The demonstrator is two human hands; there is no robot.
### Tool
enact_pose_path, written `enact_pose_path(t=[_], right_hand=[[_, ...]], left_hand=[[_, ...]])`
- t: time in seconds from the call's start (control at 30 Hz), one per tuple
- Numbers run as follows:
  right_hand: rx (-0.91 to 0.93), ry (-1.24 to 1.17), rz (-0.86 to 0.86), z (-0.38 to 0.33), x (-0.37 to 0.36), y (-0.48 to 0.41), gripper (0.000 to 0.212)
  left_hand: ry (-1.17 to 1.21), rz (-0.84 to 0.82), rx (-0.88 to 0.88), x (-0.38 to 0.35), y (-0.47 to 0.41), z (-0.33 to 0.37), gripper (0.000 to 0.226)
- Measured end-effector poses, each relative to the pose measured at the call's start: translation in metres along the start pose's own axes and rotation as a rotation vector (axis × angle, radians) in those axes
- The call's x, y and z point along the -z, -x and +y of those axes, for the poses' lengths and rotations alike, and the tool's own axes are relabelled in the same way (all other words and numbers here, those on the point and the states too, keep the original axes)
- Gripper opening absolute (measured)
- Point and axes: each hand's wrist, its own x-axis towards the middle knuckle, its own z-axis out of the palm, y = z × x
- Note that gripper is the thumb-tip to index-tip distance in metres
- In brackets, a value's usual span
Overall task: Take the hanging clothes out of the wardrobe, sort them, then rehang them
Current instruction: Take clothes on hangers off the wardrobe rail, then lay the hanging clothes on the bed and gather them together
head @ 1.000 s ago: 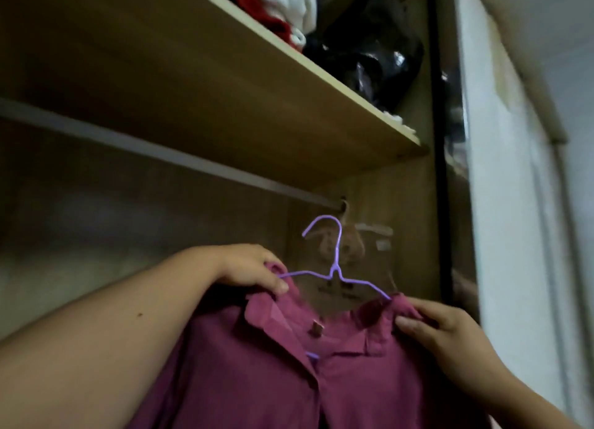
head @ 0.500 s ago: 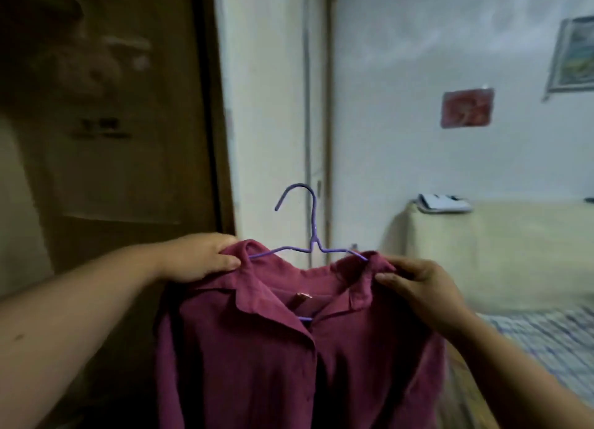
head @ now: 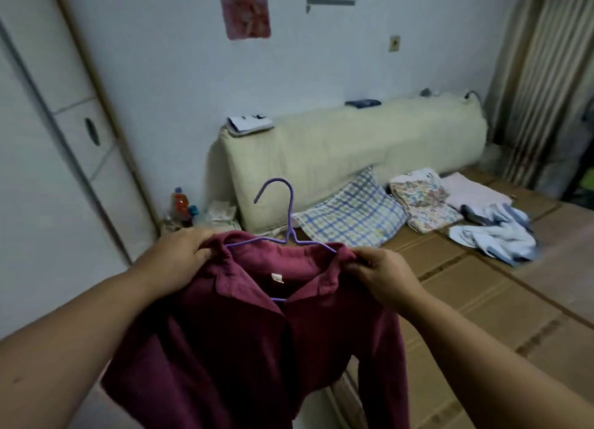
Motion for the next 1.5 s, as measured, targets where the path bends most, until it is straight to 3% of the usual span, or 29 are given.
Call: enact_pose_path(t=[0.53, 0.8, 1.1, 1.23, 1.43, 1.5], right_hand=[[-0.443, 0.076, 0.104, 0.191, 0.087, -0.116, 0.014], [-0.693, 0.125, 0.219, 0.267, 0.116, -0.162, 0.018], [-1.032, 0.189, 0.203, 0.389, 0.093, -0.246, 0.017], [-1.175, 0.162, 0.175, 0.443, 0.071, -0.275, 0.020], [-1.339, 0.222, 0.204, 0.503, 0.050, -0.308, 0.022], [-1.347, 0.227, 0.265, 0.516, 0.045, -0.316, 0.022]], left_hand=[[0.185, -0.148, -0.204, -0.168, -0.292, 0.093, 0.022], [0.314, -0.376, -0.375, -0.261, -0.429, 0.144, 0.027], [0.288, -0.661, -0.501, -0.419, -0.575, 0.173, 0.035], [0.234, -0.768, -0.509, -0.479, -0.612, 0.176, 0.028], [0.191, -0.819, -0.466, -0.545, -0.650, 0.184, 0.024], [0.180, -0.749, -0.430, -0.561, -0.657, 0.187, 0.021]])
